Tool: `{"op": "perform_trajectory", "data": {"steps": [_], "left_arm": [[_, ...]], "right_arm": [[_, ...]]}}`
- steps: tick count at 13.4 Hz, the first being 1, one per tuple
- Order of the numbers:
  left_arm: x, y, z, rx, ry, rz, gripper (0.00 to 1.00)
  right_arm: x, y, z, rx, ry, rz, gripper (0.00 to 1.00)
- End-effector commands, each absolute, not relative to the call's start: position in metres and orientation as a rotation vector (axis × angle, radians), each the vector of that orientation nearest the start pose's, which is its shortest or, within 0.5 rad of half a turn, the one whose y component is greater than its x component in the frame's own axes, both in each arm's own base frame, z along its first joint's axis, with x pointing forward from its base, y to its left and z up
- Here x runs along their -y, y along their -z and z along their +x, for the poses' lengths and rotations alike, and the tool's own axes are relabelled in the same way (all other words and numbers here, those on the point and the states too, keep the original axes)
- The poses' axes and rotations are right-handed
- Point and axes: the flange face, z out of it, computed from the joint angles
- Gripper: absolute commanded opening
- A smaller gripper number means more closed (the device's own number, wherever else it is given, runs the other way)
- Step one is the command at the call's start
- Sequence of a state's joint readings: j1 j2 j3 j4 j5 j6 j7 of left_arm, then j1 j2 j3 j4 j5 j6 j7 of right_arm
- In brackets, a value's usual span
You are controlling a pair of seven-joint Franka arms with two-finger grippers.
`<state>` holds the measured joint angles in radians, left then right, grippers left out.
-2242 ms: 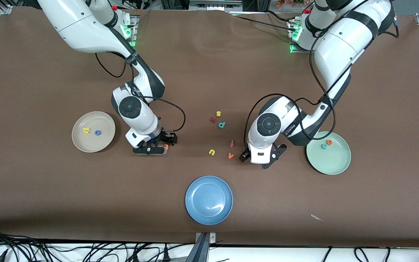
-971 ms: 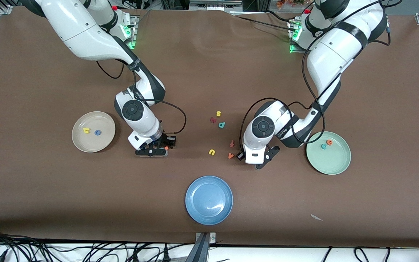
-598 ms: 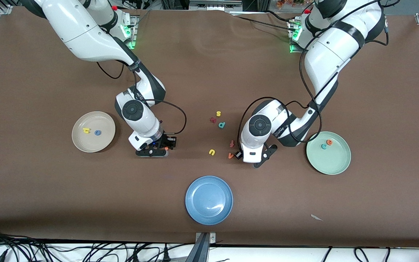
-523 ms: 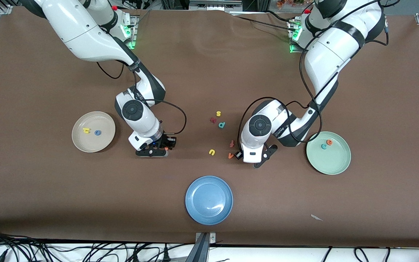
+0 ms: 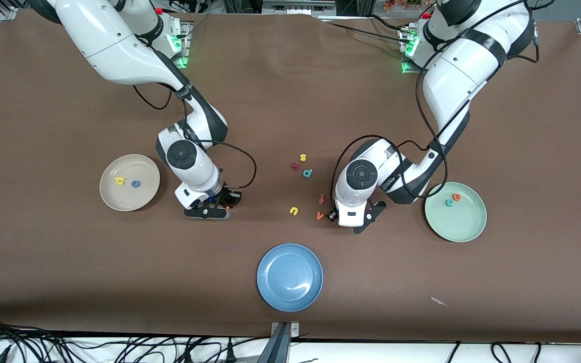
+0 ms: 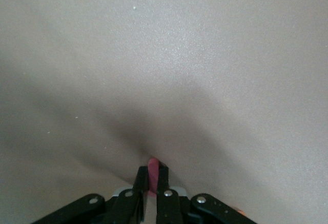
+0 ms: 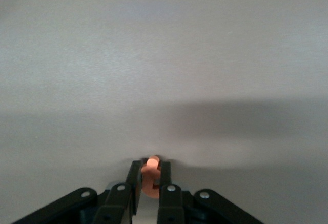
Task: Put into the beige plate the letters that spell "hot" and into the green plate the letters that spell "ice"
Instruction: 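Grasp the orange t while the left gripper carries the dash to the plate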
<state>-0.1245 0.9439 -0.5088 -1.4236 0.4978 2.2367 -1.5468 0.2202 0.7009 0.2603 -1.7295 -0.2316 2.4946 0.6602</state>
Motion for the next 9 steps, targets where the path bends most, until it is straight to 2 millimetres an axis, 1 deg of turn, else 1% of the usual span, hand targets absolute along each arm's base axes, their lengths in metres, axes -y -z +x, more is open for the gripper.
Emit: {"op": "perform_trajectory", "data": {"steps": [1,2,3,4,5,6,7,8,9], "left_arm": [[0.358,-0.168,0.631,1.177,0.005,-2.908,0.01],[0.357,-0.169,0.631,1.165,0.011,-2.913,0.0],[0.356,-0.173,0.633,1.155,0.029,-2.914,0.0],[0.347,-0.181,0.639,1.127,0.047,-2.914,0.0],[0.34,-0.196,0.643,1.066,0.053,-2.925,0.0],[0.33,-0.202,0.645,0.99,0.036,-2.918,0.0],[0.316,-0.21,0.65,0.911,0.017,-2.917,0.0],[0.305,-0.212,0.652,0.834,-0.004,-2.92,0.0],[0.295,-0.216,0.654,0.76,-0.019,-2.914,0.0]], "right_arm": [[-0.265,-0.273,0.612,-0.168,0.055,-3.187,0.09],[-0.246,-0.297,0.612,-0.162,0.014,-3.228,0.09],[-0.224,-0.316,0.613,-0.138,-0.039,-3.258,0.09],[-0.197,-0.329,0.615,-0.132,-0.107,-3.258,0.09],[-0.164,-0.338,0.617,-0.099,-0.162,-3.251,0.09],[-0.133,-0.336,0.616,-0.043,-0.224,-3.237,0.09],[-0.108,-0.325,0.612,-0.018,-0.27,-3.224,0.09],[-0.088,-0.31,0.607,0.003,-0.308,-3.212,0.09],[-0.076,-0.29,0.597,0.04,-0.321,-3.191,0.09]]}}
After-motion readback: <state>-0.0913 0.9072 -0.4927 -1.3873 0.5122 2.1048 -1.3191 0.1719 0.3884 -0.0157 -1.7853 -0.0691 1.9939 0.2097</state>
